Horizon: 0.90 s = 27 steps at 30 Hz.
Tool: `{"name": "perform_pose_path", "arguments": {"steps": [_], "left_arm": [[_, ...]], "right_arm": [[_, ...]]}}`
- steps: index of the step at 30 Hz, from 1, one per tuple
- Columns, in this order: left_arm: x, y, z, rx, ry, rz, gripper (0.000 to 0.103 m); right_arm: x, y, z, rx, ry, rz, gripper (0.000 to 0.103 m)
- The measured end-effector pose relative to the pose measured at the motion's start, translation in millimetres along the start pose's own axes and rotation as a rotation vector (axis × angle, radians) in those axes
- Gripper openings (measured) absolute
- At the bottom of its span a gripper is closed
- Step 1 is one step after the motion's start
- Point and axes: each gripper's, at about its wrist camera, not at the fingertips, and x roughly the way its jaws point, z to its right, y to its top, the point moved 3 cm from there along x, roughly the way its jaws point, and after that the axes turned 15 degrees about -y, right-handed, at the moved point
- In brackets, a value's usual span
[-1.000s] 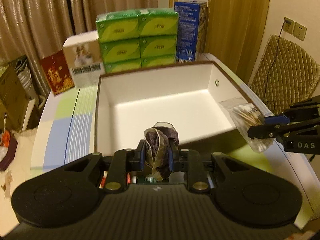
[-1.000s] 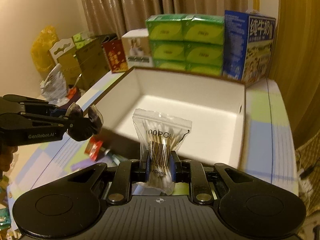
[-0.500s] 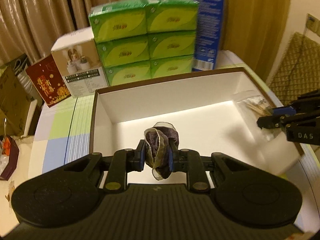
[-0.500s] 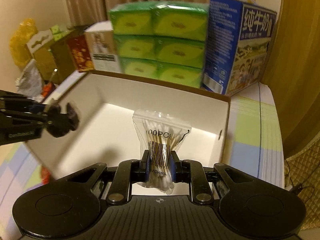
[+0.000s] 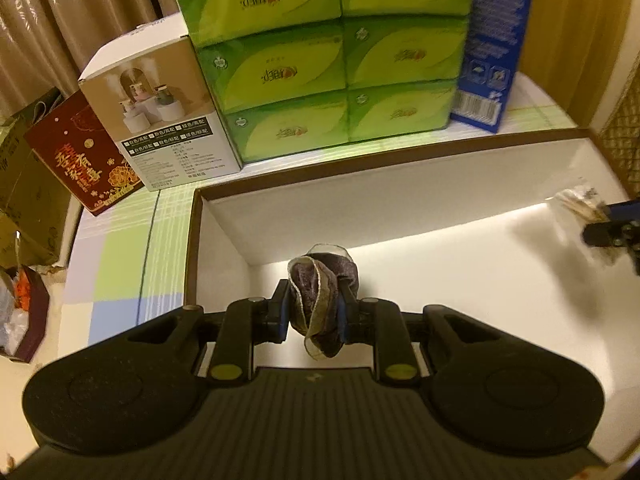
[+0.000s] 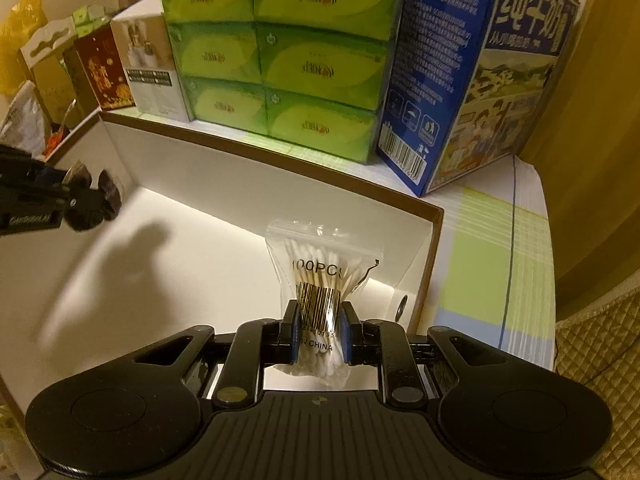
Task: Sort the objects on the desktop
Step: 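Lower the cloth and swab bag into the brown box and open both tools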
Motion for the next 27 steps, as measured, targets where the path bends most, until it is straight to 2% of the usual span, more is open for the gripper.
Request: {"name": "perform_pose_path", "arguments": {"steps": [5,11,14,17,27], "left_arm": [[21.6,3.9,-6.2,0.027,0.030,-0.030,0.020],[32.5,7.5,-6.2,0.059,0.064,-0.039,0.026],[32.3,10.0,-7.0,0.065,0.076,-0.029,0.043],[29.4,11.4,-5.4,0.081,0.073,-0.014,0.053],[14.0,8.2,-3.7,0.093,0.067,-0.001,0.053]], "right_arm": [[11.9,6.1,0.3,-0.041,-0.003,0.006,0.016],[18.0,10.7,-0.4,-0.062,0.004,0.011,0.016],[19.5,10.9,-1.2,-0.068,0.010,0.015,0.016],[19.8,10.3,-1.9,-0.076,0.012,0.021,0.016],[23.7,14.9,-5.7,-0.082,-0.010,0.027,0.016]]}}
